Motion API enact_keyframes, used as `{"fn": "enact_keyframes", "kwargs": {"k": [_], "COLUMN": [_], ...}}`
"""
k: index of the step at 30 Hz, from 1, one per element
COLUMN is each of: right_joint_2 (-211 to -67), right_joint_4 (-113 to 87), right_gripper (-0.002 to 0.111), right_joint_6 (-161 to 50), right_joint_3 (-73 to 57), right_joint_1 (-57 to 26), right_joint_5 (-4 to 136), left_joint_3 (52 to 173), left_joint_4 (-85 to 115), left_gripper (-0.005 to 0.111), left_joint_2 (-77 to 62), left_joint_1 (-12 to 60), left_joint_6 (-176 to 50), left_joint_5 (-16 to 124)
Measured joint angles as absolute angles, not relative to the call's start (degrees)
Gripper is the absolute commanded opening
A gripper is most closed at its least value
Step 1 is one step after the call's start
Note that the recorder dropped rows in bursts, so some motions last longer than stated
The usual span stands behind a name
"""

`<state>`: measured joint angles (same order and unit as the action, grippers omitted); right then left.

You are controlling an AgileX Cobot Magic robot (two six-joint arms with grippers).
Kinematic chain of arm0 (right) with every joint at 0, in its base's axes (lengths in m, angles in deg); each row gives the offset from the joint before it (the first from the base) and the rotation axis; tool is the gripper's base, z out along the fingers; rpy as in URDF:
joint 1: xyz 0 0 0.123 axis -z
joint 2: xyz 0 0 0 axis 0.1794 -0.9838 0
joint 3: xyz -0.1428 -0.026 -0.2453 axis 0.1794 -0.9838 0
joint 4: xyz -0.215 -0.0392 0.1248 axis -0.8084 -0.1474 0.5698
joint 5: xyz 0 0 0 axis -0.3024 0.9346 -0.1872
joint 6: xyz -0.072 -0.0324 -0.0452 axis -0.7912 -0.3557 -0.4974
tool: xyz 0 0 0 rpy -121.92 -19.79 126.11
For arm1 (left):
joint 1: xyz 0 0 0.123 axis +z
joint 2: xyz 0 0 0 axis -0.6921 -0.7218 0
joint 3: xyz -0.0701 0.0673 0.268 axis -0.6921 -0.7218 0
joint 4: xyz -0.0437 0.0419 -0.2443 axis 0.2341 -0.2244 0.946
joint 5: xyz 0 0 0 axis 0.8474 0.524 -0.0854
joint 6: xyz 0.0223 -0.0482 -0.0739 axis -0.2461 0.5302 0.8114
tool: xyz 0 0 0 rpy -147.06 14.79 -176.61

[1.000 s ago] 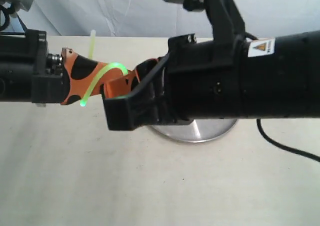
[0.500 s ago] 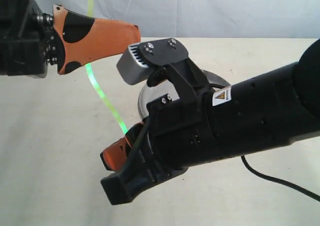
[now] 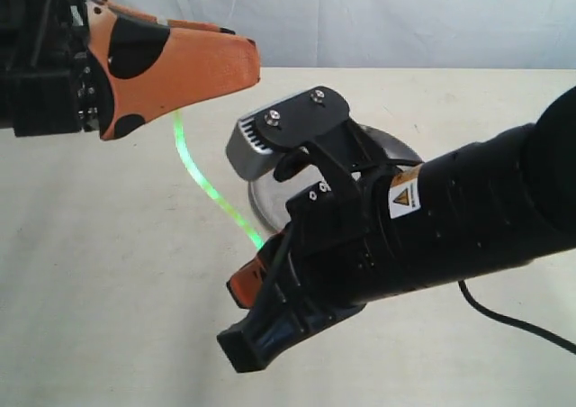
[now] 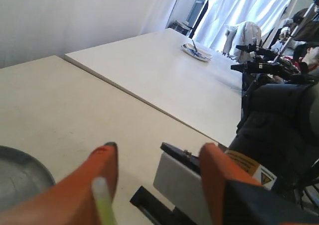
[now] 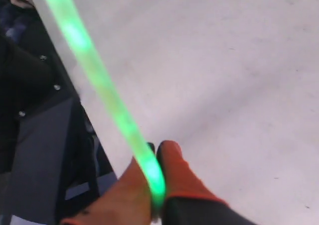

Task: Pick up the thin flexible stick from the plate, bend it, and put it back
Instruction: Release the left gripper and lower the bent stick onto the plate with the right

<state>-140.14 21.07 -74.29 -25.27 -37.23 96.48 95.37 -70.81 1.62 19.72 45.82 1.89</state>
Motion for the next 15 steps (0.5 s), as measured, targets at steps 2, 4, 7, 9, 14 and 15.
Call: {"fn": "enact_keyframes", "kwargs": {"k": [2, 4, 7, 9, 14, 15], "right_joint_2": [-140.14, -140.14, -140.37, -141.12, -144.07, -144.90], "right_joint_4": [15.32, 6.55, -7.80, -17.13, -31.56, -33.16], "right_gripper": [-0.001, -0.001, -0.001, -0.001, -0.001, -0.001], "right_joint_6": [-69.44, -61.80, -49.20, -43.33, -35.86, -35.24], "right_joint_3": [-25.27, -25.27, -25.27, -25.27, -25.27, -25.27], "right_joint_1": [-37.23, -37.23, -37.23, -37.23, -36.97, -36.42], "right_joint_5": [96.59, 96.99, 100.18, 103.32, 108.57, 108.57], "left_joint_3": [95.37, 95.52, 96.40, 97.67, 100.14, 100.30], "left_joint_4": [-70.59, -70.46, -70.96, -72.29, -75.70, -76.42], "left_gripper": [0.062, 0.061, 0.061, 0.061, 0.054, 0.052], "left_joint_2": [1.74, 2.01, 3.29, 4.65, 9.19, 10.11], "left_joint_1": [19.72, 19.72, 19.72, 19.72, 19.72, 19.72], "left_joint_6": [45.82, 45.82, 45.82, 45.82, 45.82, 45.82], "left_joint_5": [2.66, 3.90, 7.16, 9.53, 16.10, 17.33]}}
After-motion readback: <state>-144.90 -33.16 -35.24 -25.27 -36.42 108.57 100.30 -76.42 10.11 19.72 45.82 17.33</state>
